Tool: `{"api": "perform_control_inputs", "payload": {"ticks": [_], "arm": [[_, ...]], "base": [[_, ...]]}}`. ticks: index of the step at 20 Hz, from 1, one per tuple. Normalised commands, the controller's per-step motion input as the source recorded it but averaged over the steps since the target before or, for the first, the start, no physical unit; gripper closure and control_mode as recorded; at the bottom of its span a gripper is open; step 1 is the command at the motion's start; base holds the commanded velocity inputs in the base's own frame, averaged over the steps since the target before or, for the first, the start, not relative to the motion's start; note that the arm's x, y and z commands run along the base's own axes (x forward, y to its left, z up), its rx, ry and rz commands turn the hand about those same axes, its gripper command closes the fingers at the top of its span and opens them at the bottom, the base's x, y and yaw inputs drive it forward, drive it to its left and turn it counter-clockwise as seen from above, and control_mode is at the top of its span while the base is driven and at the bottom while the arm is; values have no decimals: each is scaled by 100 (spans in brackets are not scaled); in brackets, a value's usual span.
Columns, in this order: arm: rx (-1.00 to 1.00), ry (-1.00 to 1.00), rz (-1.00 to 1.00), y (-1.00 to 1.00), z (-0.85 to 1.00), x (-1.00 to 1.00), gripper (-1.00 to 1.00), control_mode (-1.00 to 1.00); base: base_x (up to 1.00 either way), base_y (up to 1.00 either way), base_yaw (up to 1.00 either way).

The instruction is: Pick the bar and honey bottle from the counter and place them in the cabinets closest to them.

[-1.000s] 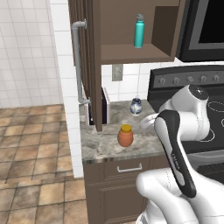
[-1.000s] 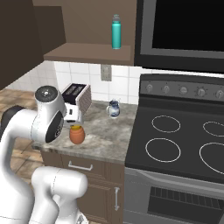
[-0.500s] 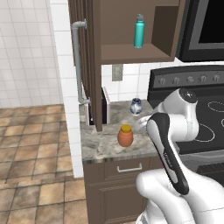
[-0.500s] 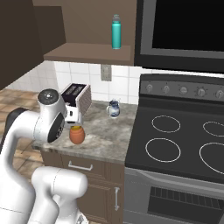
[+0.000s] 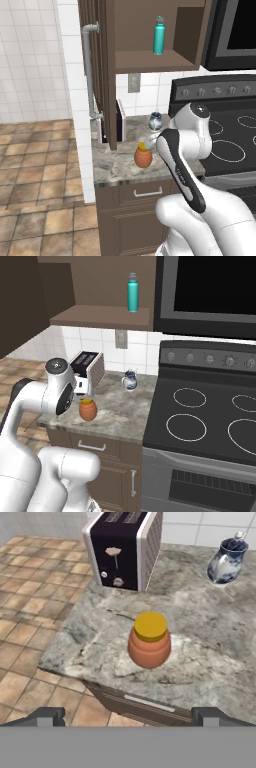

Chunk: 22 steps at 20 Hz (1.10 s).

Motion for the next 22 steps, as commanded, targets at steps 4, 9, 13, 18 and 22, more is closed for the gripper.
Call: {"api": "perform_control_inputs", "payload": {"ticks": [4, 9, 13, 18, 22], "arm": [[0, 2, 0, 5, -18, 29, -100, -100], [-1, 2, 0, 2, -16, 30, -100, -100], [-2, 1, 0, 7, -14, 35, -100, -100], [-3, 2, 0, 9, -18, 36, -100, -100], [-3, 4, 0, 3, -22, 32, -100, -100]], "base": [[0, 0, 0], [0, 0, 0], [0, 0, 0], [0, 0, 0], [0, 0, 0]]}}
